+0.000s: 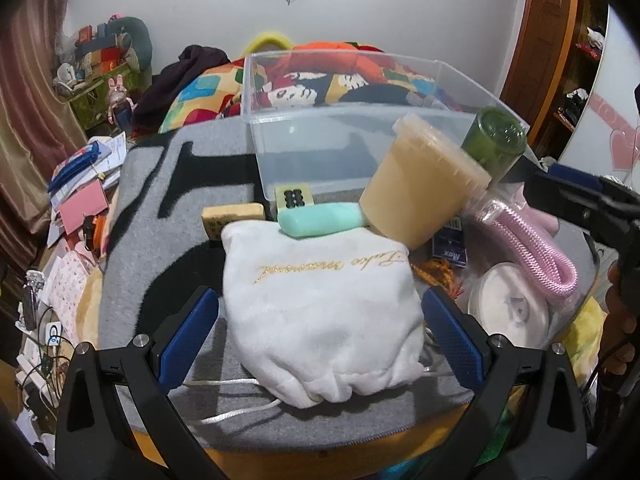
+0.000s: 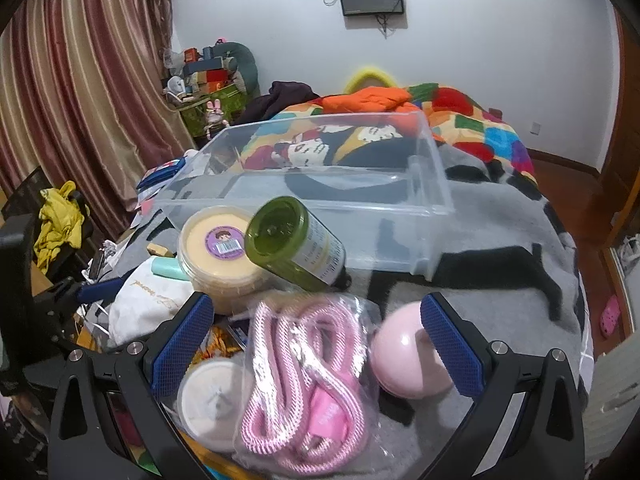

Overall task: Organize objects
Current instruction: 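Reach the right gripper to the green glass bottle and close on it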

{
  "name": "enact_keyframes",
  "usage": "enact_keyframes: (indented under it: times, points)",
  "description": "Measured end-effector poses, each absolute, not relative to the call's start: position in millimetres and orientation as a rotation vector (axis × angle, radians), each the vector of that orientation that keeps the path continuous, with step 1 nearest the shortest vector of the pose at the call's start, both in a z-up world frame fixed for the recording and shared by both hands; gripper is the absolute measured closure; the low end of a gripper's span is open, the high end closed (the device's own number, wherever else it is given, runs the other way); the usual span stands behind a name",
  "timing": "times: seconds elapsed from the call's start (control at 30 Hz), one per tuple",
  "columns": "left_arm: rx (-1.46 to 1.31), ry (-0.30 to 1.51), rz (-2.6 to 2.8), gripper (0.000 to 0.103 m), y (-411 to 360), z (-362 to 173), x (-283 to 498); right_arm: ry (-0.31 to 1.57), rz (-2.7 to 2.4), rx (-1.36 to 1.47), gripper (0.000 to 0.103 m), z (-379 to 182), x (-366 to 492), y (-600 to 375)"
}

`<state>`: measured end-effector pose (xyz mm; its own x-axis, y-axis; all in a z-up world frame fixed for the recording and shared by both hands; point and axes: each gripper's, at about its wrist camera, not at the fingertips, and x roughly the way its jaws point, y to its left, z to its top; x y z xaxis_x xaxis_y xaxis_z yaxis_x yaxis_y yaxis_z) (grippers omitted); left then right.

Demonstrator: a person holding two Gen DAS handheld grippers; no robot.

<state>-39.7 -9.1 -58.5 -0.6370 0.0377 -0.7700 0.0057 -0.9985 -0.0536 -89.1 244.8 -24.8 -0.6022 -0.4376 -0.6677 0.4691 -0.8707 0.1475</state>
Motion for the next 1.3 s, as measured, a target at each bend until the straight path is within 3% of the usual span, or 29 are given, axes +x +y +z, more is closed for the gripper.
enact_keyframes:
  times: [0.4,0.57,0.77,1.03,1.3]
  points:
    - [-1.348,-0.122,2.82,0.0,-6.3,-71.6,-48.9,0.063,-2.501,0.943,0.001,-25.1,-103.1,230.7]
    - [-1.319,-0.094,2.862,0.001,-2.8,-73.8,-47.2,0.104,-2.504,0.944,0.01,-28.6,-106.3,224.0]
    - [-1.288,-0.1,2.885,0.019,-3.6,-69.9,-43.5,0.068,-2.474,0.942,0.021,-31.9,-110.7,224.8]
    - [-1.257,-0.107,2.866,0.023,-8.0,-67.4,-38.5,0.058,-2.468,0.934,0.053,-33.1,-109.3,223.4]
    - [-1.219,-0.152,2.863,0.024,-15.2,-53.7,-29.9,0.018,-2.475,0.901,0.057,-26.3,-104.2,229.5]
